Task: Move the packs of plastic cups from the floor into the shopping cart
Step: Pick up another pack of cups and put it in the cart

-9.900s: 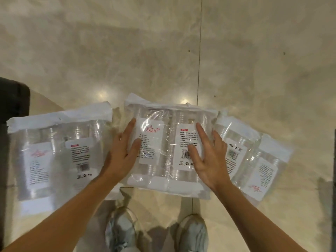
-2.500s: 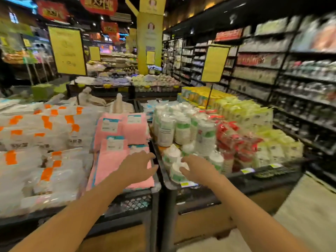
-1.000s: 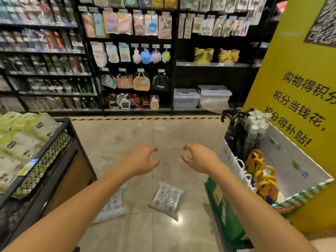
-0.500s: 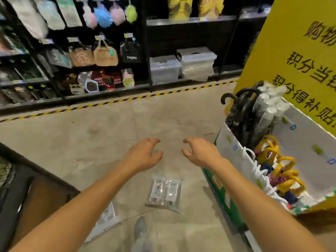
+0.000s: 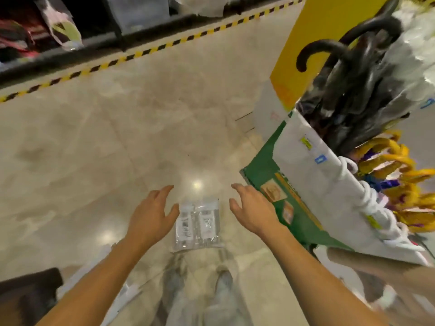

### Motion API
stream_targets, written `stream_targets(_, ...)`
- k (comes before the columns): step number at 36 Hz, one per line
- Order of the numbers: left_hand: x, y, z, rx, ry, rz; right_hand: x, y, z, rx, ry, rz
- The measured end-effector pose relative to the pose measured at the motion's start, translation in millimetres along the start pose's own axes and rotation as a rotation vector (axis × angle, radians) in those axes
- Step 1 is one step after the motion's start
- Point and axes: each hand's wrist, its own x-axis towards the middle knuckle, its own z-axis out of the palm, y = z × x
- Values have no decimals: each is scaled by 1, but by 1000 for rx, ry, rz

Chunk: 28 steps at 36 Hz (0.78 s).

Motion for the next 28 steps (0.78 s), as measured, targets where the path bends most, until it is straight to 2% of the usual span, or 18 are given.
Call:
stream_targets(6,56,-77,132,-40,-87,-110,76,46,142,-32,-165,4)
stream_targets(16,126,-214,346,17,-219,-210,172,113,392,44,-304,31)
stream_targets(21,157,-265,426,-31,-181,-265,209,143,482,61,-240,42)
stream_targets(28,177,-302,509,-186,-28,-187,233,176,553,188,-88,-3)
